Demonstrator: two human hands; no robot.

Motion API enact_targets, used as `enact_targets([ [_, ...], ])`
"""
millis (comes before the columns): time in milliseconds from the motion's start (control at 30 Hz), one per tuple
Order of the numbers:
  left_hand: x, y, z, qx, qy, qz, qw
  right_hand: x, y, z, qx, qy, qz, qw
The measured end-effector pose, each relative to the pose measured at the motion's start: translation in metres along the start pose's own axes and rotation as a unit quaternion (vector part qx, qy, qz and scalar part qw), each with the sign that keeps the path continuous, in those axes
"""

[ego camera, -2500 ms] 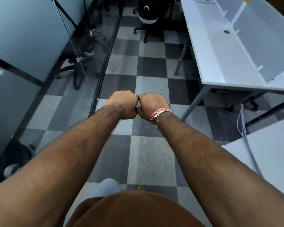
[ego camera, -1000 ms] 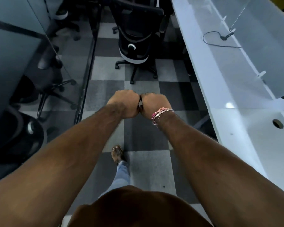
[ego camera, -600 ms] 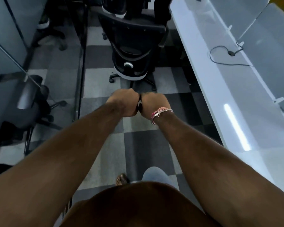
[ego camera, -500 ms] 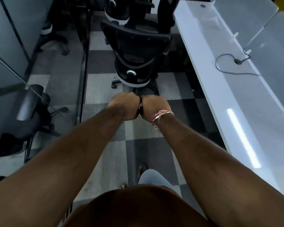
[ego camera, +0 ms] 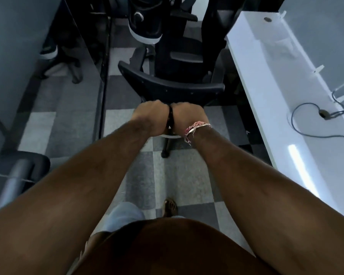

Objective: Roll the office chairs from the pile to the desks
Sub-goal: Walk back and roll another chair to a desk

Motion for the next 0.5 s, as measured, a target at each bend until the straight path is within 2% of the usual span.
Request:
enact_targets([
  [67,-0.002,-0.044,0.021,-0.023,-0.024,0.004,0.999,-0.021,-0.040,0.006,-0.011,-0.001,-0.006,1.000],
  [133,0.012,-0.087,0.031,-0.048,-0.103,0.023,0.993,-0.037,-0.074,0.006,-0.025,-0.011,-0.016,1.000],
  [167,0.017,-0.106,0.035,-0.056,-0.108,0.016,0.992,-0.044,-0.090,0.002,-0.026,-0.019,-0.022,0.999],
  [233,0.022,-0.139,0.030,-0.060,-0.048,-0.045,0.996,-0.060,-0.124,-0.012,-0.026,-0.027,-0.050,0.998],
  [300,0.030,-0.171,0.014,-0.021,-0.062,-0.103,0.992,-0.075,-0.152,-0.036,-0.008,-0.036,-0.090,0.995],
  [400,0.049,-0.216,-0.017,0.042,-0.037,-0.100,0.993,-0.080,-0.177,-0.074,0.034,-0.056,-0.132,0.989],
  [500,0.049,-0.246,-0.040,0.076,-0.033,-0.148,0.985,-0.084,-0.197,-0.103,0.065,-0.071,-0.170,0.981],
])
Point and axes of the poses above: each hand's wrist, its own y-axis away from the middle knuckle, its own z-axis out of the back of the hand, x = y × z, the point moved 10 cm from there along -y, towards the middle knuckle, and after that the axes turned 6 degrees about z, right-handed, at the moved point
